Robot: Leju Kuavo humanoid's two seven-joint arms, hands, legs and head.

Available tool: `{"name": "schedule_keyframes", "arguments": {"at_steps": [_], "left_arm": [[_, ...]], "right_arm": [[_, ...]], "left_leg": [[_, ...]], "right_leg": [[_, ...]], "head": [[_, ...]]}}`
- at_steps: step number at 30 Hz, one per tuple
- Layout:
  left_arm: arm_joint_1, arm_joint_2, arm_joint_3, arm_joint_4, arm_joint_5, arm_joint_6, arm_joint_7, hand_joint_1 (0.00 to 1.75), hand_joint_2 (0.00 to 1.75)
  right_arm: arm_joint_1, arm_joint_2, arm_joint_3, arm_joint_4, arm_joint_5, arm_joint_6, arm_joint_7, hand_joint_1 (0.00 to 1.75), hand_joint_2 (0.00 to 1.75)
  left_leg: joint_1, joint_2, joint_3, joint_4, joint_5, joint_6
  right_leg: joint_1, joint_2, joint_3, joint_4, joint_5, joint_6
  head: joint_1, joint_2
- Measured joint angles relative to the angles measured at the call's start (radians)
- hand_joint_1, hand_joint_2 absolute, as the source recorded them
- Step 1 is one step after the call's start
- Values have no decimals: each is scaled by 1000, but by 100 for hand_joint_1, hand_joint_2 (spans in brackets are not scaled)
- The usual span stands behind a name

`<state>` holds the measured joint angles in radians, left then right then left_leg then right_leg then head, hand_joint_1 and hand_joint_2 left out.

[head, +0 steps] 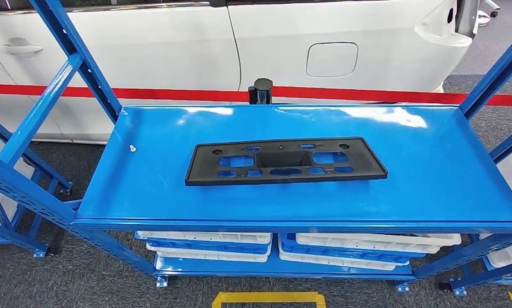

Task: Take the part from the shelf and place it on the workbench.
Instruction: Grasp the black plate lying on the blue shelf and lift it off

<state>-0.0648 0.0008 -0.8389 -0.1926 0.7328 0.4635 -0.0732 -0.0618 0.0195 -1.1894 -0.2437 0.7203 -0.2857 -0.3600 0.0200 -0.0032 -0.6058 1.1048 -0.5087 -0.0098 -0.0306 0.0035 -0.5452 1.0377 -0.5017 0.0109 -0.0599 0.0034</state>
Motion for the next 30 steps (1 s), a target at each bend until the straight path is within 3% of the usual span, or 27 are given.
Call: {"name": "schedule_keyframes", "arguments": {"at_steps": [6, 9, 11, 13, 14, 17, 20, 22, 24, 26, 27, 28, 30], "left_arm": [[0, 0, 0, 0, 0, 0, 0, 0, 0], [1, 0, 0, 0, 0, 0, -2, 0, 0], [2, 1, 1, 1, 1, 1, -6, 0, 0], [5, 2, 5, 2, 4, 0, -9, 0, 0], [6, 3, 7, 2, 5, 0, -8, 0, 0], [7, 3, 9, 2, 5, -1, -5, 0, 0], [7, 3, 9, 2, 3, -1, -5, 0, 0], [6, 3, 9, 2, 2, -1, -5, 0, 0], [6, 3, 10, 2, 2, 0, -5, 0, 0], [6, 2, 10, 2, 2, 0, -5, 0, 0], [6, 2, 10, 2, 2, 0, -5, 0, 0], [6, 2, 10, 2, 2, 0, -5, 0, 0], [6, 1, 10, 2, 2, 0, -5, 0, 0]], "right_arm": [[0, 0, 0, 0, 0, 0, 0, 0, 0], [-2, -1, -5, -5, -2, 2, -7, 0, 0], [-10, -6, -18, -16, -9, 9, -17, 0, 0], [-22, -13, -36, -30, -16, 20, -18, 0, 0], [-26, -14, -41, -34, -15, 23, -11, 0, 0], [-30, -11, -46, -37, -11, 26, 2, 0, 0], [-31, -8, -46, -37, -10, 26, 2, 0, 0], [-31, -7, -46, -37, -10, 26, 2, 0, 0], [-31, -8, -46, -37, -10, 26, 2, 0, 0], [-29, -8, -46, -37, -10, 26, 3, 0, 0], [-29, -8, -46, -37, -10, 26, 3, 0, 0], [-29, -8, -47, -37, -10, 26, 3, 0, 0], [-30, -8, -47, -37, -10, 26, 3, 0, 0]], "left_leg": [[0, 0, 1, -2, 2, 0], [0, 1, 8, -29, 18, 1], [-5, 2, 9, -42, -3, 12], [-13, 2, 12, -46, -5, 24], [-16, 1, 15, -50, 9, 31], [-27, 0, 18, -51, 8, 52], [-27, 0, 26, -60, 9, 65], [-22, 2, 39, -73, 15, 76], [-20, 3, 45, -78, 16, 82], [-22, 2, 46, -78, 13, 82], [-22, 0, 48, -78, 11, 80], [-21, -1, 52, -78, 9, 77], [-20, -3, 59, -78, 2, 67]], "right_leg": [[0, 0, 0, 0, 0, 0], [1, 0, 1, 0, -3, 4], [5, 1, 1, 0, -8, 13], [12, 0, 8, -5, -15, 17], [13, -1, 14, -13, -17, 21], [7, -2, 27, -34, -18, 45], [2, -3, 31, -35, -22, 59], [1, -3, 8, 21, -52, 55], [2, -3, -61, 152, -106, 44], [2, -3, -123, 256, -132, 45], [2, -3, -129, 255, -119, 51], [1, -3, -114, 211, -90, 61], [2, -3, -50, 71, -22, 71]], "head": [[0, 0], [0, 0], [0, 0], [0, 0], [1, 0], [1, 0], [1, 0], [2, 0], [2, 0], [2, 0], [1, 0], [1, 0], [2, 0]]}}
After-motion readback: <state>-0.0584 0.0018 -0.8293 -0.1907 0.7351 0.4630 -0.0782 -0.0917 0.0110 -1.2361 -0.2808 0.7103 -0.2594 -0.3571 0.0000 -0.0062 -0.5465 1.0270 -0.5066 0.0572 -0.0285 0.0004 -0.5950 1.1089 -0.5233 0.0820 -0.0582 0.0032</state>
